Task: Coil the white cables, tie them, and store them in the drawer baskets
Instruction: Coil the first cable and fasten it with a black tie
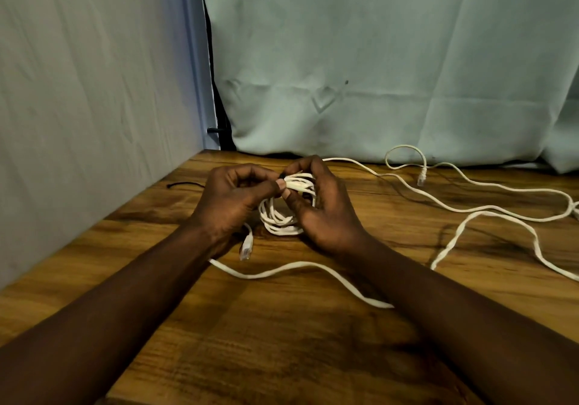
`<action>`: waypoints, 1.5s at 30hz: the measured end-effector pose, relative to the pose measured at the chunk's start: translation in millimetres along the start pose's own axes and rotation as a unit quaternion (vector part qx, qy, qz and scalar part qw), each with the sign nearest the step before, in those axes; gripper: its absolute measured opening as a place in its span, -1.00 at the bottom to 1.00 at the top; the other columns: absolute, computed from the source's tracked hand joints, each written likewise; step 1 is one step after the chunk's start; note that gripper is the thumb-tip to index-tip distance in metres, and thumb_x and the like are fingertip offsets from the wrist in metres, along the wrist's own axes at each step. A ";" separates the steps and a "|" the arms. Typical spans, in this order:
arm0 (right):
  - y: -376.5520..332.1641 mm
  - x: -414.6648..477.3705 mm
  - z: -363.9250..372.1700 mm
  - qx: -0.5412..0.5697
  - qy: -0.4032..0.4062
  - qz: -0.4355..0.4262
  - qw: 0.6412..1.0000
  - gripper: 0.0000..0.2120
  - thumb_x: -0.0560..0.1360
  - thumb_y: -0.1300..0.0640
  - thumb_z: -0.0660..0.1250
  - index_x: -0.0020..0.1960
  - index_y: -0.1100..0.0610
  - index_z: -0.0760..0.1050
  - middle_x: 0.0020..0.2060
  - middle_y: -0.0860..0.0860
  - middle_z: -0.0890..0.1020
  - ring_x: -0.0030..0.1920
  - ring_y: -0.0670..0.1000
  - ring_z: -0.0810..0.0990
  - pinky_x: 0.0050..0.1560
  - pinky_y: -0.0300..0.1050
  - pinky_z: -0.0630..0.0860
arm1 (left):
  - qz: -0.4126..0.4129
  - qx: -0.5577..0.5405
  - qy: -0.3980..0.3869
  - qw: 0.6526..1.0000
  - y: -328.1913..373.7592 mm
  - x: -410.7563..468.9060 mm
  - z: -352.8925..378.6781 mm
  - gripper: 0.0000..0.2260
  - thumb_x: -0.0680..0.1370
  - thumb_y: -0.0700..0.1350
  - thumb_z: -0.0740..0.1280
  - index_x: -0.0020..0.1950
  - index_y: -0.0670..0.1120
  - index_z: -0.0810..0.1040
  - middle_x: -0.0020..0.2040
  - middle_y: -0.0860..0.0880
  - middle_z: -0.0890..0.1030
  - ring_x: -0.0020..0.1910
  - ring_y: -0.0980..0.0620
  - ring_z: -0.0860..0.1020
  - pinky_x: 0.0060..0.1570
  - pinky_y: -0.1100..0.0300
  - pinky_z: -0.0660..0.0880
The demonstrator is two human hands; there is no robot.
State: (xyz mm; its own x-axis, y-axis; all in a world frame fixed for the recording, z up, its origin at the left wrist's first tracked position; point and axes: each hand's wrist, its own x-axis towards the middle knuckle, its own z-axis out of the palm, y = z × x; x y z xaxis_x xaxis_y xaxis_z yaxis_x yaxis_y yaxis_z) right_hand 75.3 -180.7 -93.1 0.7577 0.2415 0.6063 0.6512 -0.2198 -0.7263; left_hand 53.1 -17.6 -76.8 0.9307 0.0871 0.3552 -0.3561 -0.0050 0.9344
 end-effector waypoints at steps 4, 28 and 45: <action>-0.1 -0.3 0.6 -0.044 -0.009 -0.023 0.999 -0.74 0.62 0.18 0.38 0.25 -0.04 0.43 0.06 -0.16 0.61 0.08 -0.22 0.60 0.02 -0.28 0.57 | 0.007 0.004 0.001 1.000 -1.7 2.3 -1.4 -0.95 0.50 -0.30 0.47 -0.06 -0.27 0.70 -0.11 -0.29 0.71 -0.14 -0.19 0.67 -0.10 -0.02 0.64; 5.0 -1.1 -2.2 -0.088 -0.003 -0.061 0.994 -0.75 0.61 0.20 0.37 0.26 0.03 0.48 0.06 -0.15 0.62 0.07 -0.23 0.60 0.01 -0.35 0.51 | -0.099 -0.138 -0.065 0.983 -6.8 9.7 -10.5 -0.58 0.42 -0.31 0.47 0.25 -0.40 0.57 0.10 -0.36 0.67 0.00 -0.21 0.68 0.08 -0.06 0.66; 10.6 4.5 4.0 -0.011 0.004 0.009 1.000 -0.78 0.60 0.03 0.42 0.22 -0.08 0.49 0.06 -0.12 0.67 0.09 -0.15 0.66 0.13 0.04 0.64 | -0.040 -0.063 -0.023 0.997 -12.6 9.3 -7.4 -0.75 0.47 -0.24 0.49 0.10 -0.32 0.65 -0.10 -0.25 0.70 -0.18 -0.10 0.68 -0.14 0.06 0.64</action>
State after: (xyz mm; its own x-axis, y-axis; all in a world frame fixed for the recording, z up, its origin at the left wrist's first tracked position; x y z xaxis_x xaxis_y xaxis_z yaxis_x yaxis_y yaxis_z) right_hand 85.5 -178.1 -99.4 0.7696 0.2305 0.5955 0.6382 -0.2456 -0.7296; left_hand 65.6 -9.3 -85.4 0.9584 0.0359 0.2832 -0.2855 0.1256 0.9501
